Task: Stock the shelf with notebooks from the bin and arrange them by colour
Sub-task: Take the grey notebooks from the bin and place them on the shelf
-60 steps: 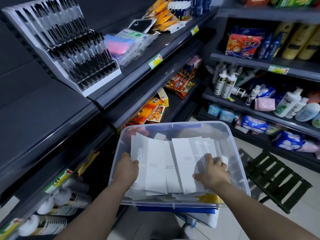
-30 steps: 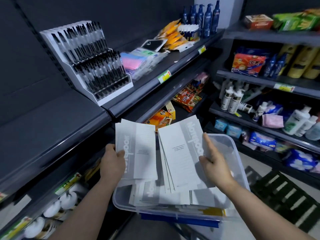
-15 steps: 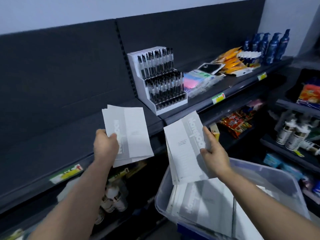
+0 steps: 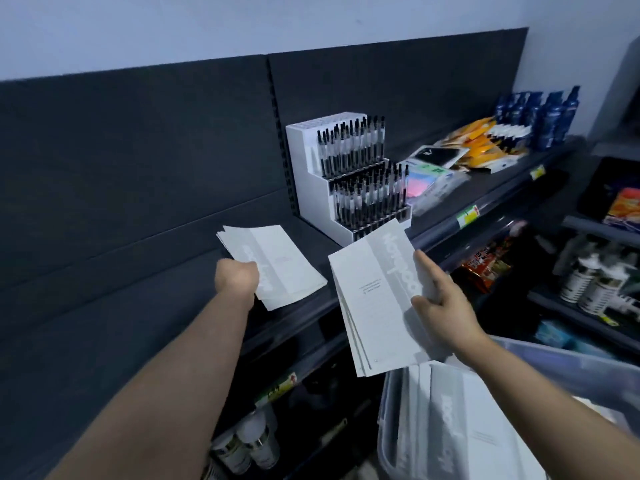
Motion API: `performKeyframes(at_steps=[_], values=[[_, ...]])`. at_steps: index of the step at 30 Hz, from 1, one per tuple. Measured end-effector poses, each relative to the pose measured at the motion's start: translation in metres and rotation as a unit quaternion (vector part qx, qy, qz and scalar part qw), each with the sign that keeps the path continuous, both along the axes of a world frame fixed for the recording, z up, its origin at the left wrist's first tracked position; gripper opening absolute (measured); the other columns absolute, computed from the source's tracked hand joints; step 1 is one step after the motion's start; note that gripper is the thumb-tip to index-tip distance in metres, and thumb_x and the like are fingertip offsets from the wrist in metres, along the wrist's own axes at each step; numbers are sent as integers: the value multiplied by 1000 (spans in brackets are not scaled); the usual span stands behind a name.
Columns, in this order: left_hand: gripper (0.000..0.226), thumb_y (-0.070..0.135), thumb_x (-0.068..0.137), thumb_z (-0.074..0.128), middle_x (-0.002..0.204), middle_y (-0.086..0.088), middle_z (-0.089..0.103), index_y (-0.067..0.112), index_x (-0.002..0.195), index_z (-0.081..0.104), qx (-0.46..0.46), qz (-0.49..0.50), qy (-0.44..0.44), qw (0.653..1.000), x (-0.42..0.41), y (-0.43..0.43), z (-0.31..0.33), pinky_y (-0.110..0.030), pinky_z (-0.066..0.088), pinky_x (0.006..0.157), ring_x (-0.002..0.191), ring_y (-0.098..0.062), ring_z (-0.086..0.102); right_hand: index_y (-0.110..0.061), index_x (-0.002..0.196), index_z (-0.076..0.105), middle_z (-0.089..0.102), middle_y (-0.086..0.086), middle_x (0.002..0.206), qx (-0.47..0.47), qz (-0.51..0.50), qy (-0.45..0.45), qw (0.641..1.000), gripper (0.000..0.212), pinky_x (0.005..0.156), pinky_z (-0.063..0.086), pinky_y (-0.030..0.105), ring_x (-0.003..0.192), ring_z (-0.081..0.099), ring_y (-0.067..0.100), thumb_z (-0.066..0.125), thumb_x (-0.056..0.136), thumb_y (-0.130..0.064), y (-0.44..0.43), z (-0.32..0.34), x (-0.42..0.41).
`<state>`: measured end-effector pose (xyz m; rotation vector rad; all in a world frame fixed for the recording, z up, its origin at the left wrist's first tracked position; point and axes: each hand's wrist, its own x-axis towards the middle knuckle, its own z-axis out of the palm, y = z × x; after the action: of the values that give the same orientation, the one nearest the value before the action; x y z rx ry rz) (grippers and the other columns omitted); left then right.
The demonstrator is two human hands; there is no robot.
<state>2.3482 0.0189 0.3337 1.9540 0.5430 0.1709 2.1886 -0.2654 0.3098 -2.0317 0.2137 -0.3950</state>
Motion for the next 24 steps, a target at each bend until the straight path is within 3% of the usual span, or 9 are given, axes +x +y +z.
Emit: performKeyframes(at_steps=[2,6,9,11,15,18,21,24], values=[[12,11,81,58,85,-10,64,3,90,62,83,-50,31,995,2,2,-8,-27,45,56,70,-27,58,-45,143,32,41,-28,135,9,-20,5,1000,73,101,42,41,122,51,31,55,89,-1,2,-2,0],[30,31,75,65,88,-8,68,9,95,62,243,-134,74,958,8,11,-10,-30,49,64,81,-29,65,-45,143,32,35,-27,142,65,-28,0,997,72,104,38,31,128,46,13,54,90,0,9,2,7],[59,38,77,69,118,-11,56,7,123,47,332,-141,52,931,13,16,-7,-36,46,74,109,-32,56,-43,143,34,35,-20,148,137,-3,2,991,73,114,31,34,137,38,12,54,90,4,22,11,21],[57,34,83,65,131,-13,47,11,131,43,388,-165,16,907,16,22,-4,-41,45,85,121,-33,44,-39,144,33,34,-17,148,167,20,7,986,73,115,30,40,138,35,14,52,90,6,37,18,35],[52,27,93,52,144,-7,39,23,142,38,526,-184,-54,829,14,46,7,-43,40,95,130,-29,34,-22,150,26,36,-3,149,181,63,41,981,70,109,36,35,135,40,22,47,92,11,72,41,76],[54,26,94,52,147,-5,35,25,145,34,561,-204,-56,800,13,68,14,-44,35,102,134,-27,30,-21,150,24,34,-2,152,168,90,77,979,70,108,38,37,133,42,23,47,92,10,95,42,117],[53,23,93,54,147,-4,36,26,143,37,561,-203,-68,799,10,85,16,-44,34,103,134,-27,30,-24,150,25,35,-3,152,167,106,127,972,69,100,46,36,126,48,22,47,92,7,113,37,156],[53,25,93,55,147,-3,36,25,143,38,538,-209,-67,814,6,91,15,-43,35,103,135,-26,31,-23,150,26,36,-1,149,56,110,172,977,65,89,45,25,119,49,20,50,94,0,124,32,179]])
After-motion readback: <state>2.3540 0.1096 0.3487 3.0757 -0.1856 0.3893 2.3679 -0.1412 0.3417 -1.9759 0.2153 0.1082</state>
